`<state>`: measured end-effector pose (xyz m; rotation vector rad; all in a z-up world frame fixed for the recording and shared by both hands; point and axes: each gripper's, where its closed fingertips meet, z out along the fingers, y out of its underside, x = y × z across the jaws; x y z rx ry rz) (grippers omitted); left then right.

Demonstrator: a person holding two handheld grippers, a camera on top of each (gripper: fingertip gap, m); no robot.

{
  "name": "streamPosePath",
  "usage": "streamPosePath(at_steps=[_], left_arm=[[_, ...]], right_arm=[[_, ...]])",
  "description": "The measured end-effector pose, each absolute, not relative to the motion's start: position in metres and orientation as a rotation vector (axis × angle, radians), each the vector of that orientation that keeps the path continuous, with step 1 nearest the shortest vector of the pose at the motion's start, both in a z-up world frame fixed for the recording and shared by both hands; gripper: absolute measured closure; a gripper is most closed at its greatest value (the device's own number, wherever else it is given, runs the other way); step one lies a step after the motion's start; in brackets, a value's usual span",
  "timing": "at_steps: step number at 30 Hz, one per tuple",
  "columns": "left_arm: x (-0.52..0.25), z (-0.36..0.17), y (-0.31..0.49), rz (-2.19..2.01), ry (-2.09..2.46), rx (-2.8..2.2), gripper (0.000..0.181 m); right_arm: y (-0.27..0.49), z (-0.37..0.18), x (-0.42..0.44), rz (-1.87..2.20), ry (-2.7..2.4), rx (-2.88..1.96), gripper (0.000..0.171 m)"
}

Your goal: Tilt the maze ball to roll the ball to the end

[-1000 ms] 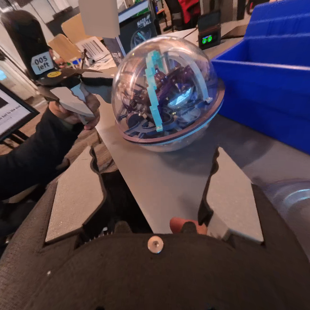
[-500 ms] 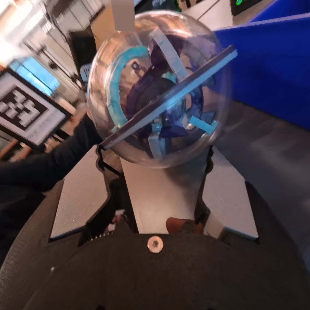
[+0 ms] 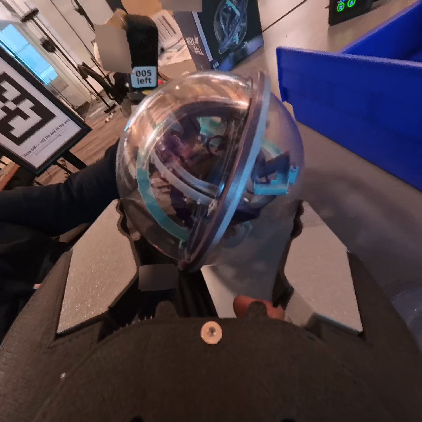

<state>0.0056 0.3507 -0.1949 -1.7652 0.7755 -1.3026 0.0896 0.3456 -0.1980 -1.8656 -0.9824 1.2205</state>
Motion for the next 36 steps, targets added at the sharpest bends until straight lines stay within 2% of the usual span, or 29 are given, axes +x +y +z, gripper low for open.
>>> streamPosePath(at_steps=[4, 8, 14, 16, 18, 21, 23, 36], left_arm=[[0.022, -0.203, 0.335, -1.322, 0.903, -1.753, 0.090], [0.020, -0.204, 0.330, -1.261, 0.974, -1.733, 0.094], [0.008, -0.204, 0.329, -1.175, 1.034, -1.686, 0.113], [-0.001, -0.208, 0.350, -1.051, 0.975, -1.733, 0.092], [0.000, -0.209, 0.352, -1.070, 0.999, -1.734, 0.093], [0.022, -0.209, 0.340, -1.179, 1.100, -1.699, 0.077], [0.035, -0.209, 0.332, -1.268, 1.153, -1.685, 0.081], [0.046, -0.224, 0.330, -1.121, 1.229, -1.745, 0.080]], right_arm=[[0.343, -0.209, 0.090, 1.113, -1.067, -1.866, 0.029], [0.340, -0.208, 0.090, 1.061, -1.136, -1.781, 0.028], [0.332, -0.209, 0.093, 1.060, -1.198, -1.726, 0.029], [0.332, -0.209, 0.095, 1.098, -1.176, -1.728, 0.030], [0.333, -0.209, 0.095, 1.127, -1.151, -1.735, 0.030], [0.333, -0.216, 0.095, 1.119, -1.165, -1.772, 0.027], [0.335, -0.217, 0.096, 1.083, -1.170, -1.773, 0.025], [0.341, -0.208, 0.098, 1.034, -1.128, -1.719, 0.022]])
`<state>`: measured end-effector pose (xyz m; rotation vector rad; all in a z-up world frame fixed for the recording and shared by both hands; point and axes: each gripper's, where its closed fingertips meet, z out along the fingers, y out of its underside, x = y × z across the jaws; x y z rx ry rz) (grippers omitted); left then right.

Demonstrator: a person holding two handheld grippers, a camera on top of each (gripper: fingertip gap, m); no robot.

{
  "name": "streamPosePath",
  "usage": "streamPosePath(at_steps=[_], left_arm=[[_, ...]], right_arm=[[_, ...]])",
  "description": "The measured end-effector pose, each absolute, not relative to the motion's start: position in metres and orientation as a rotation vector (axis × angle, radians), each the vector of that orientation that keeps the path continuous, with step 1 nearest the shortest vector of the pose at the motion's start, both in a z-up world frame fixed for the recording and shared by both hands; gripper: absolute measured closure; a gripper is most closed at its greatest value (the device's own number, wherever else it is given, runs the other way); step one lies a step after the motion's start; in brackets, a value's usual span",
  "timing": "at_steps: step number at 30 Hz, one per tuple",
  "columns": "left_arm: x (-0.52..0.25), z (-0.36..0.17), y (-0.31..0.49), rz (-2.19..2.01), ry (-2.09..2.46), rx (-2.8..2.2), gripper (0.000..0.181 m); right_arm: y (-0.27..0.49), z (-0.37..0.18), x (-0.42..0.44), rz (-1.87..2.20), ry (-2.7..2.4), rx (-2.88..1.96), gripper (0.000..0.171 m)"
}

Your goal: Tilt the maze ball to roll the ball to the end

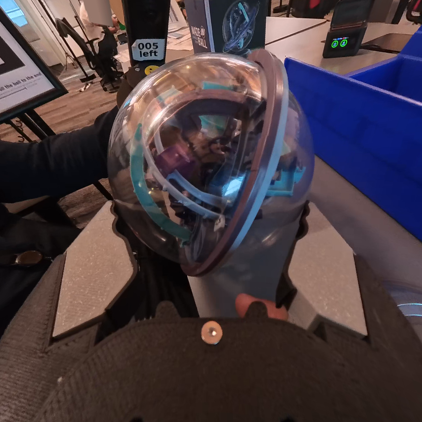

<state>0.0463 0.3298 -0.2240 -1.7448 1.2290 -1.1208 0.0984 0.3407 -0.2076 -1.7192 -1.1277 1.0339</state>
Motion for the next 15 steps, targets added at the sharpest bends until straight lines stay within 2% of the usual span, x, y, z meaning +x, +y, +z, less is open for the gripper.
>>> streamPosePath(at_steps=[7, 13, 15], left_arm=[[0.044, -0.219, 0.337, -1.133, 1.178, -1.733, 0.090], [0.046, -0.214, 0.352, -1.184, 1.143, -1.721, 0.083], [0.051, -0.212, 0.350, -1.242, 1.165, -1.703, 0.088]], right_arm=[[0.342, -0.213, 0.110, 1.005, -1.125, -1.779, 0.025], [0.346, -0.219, 0.118, 1.024, -1.095, -1.818, 0.028], [0.350, -0.220, 0.115, 1.037, -1.066, -1.816, 0.028]])
